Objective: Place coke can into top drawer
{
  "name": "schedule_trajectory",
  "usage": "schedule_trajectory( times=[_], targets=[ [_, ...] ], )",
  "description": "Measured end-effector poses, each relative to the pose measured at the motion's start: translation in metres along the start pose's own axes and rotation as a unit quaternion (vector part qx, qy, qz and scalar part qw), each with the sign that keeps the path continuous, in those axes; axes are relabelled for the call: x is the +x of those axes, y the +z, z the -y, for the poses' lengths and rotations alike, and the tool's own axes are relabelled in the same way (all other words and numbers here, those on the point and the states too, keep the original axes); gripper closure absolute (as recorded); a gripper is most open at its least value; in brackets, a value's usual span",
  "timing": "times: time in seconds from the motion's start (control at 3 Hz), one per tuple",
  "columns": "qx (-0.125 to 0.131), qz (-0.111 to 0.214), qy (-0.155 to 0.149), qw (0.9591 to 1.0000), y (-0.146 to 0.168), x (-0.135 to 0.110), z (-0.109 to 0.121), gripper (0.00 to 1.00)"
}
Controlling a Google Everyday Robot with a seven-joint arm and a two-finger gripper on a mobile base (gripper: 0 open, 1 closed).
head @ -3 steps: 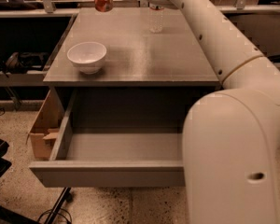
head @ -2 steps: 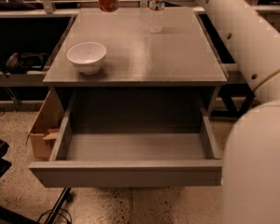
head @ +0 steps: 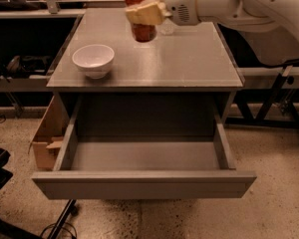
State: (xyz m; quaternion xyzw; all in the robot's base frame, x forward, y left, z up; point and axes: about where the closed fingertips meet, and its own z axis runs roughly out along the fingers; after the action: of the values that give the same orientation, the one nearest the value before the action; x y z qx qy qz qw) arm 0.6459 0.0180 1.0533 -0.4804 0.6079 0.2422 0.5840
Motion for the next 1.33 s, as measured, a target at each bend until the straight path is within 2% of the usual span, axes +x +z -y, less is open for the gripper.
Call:
schedule_trajectory(
  times=[0.33,0.67,1.0,1.33],
  targets=[
    [0.022,-0.036,0.048,0.9979,-0.056,0.041,-0.029,1.00],
    [0.033,-0.064,0.082,0.9940,-0.073,0.099,-0.049,1.00],
    [0.052,-0.070,0.107,0.9904,-0.077,0.168,-0.049,1.00],
    [0.050,-0.057,0.135,0.9879,-0.071,0.229,-0.046,1.00]
  ],
)
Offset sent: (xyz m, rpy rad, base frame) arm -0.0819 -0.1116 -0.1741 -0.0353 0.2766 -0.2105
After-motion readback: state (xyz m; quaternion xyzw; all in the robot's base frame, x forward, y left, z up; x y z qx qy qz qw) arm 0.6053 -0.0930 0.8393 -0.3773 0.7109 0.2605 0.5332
